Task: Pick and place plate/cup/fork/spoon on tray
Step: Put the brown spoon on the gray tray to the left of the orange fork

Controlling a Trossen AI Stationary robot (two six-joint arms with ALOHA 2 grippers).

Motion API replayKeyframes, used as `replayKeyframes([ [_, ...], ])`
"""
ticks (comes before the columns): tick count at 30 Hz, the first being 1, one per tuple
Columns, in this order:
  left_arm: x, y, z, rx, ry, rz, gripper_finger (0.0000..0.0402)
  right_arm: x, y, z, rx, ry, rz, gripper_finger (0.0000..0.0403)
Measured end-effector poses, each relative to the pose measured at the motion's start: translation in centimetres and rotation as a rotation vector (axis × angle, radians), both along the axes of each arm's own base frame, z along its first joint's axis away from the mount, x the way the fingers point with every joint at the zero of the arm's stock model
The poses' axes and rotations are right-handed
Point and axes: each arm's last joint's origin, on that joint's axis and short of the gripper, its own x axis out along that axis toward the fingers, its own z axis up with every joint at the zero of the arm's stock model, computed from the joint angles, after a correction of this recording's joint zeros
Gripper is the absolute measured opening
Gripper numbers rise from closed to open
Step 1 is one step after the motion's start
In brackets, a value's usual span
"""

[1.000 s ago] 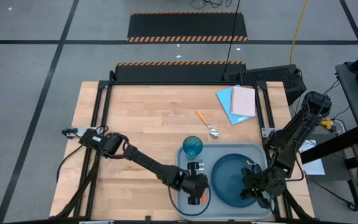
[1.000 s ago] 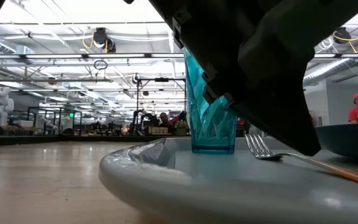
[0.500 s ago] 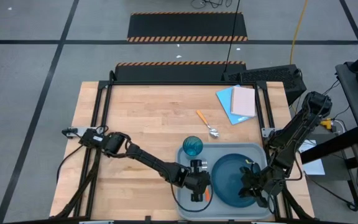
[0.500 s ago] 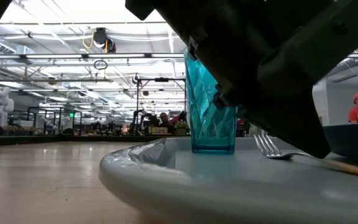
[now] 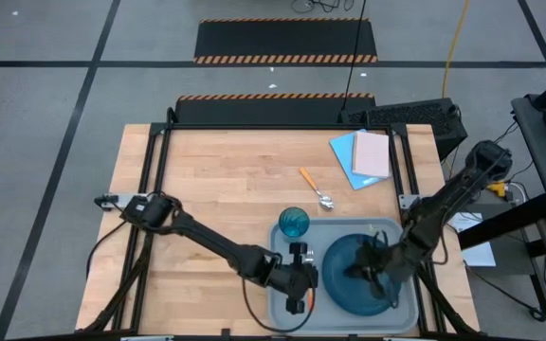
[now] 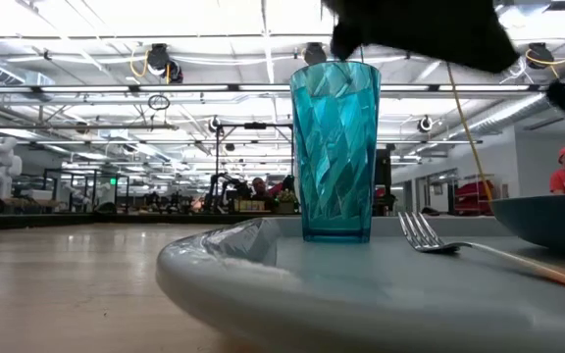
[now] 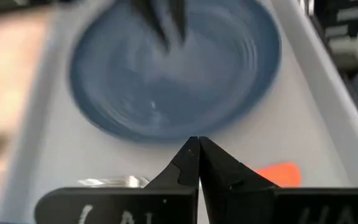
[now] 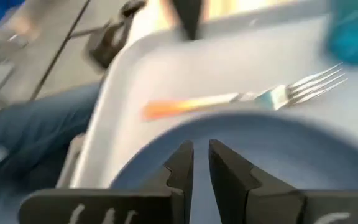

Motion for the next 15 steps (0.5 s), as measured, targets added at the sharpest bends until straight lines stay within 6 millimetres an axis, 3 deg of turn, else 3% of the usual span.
replayKeyframes([
  [8, -2.2, 1.1, 5.8, 0.127, -0.073, 0.036, 0.0005, 2.2, -5.1, 0.4, -0.2, -0.029, -0.291, 0.0043],
  [15, -4.3, 2.8, 9.5, 0.238, -0.077, 0.077, 0.0005, 3.7, -8.9, 0.2, -0.39, -0.006, -0.4, 0.0043],
])
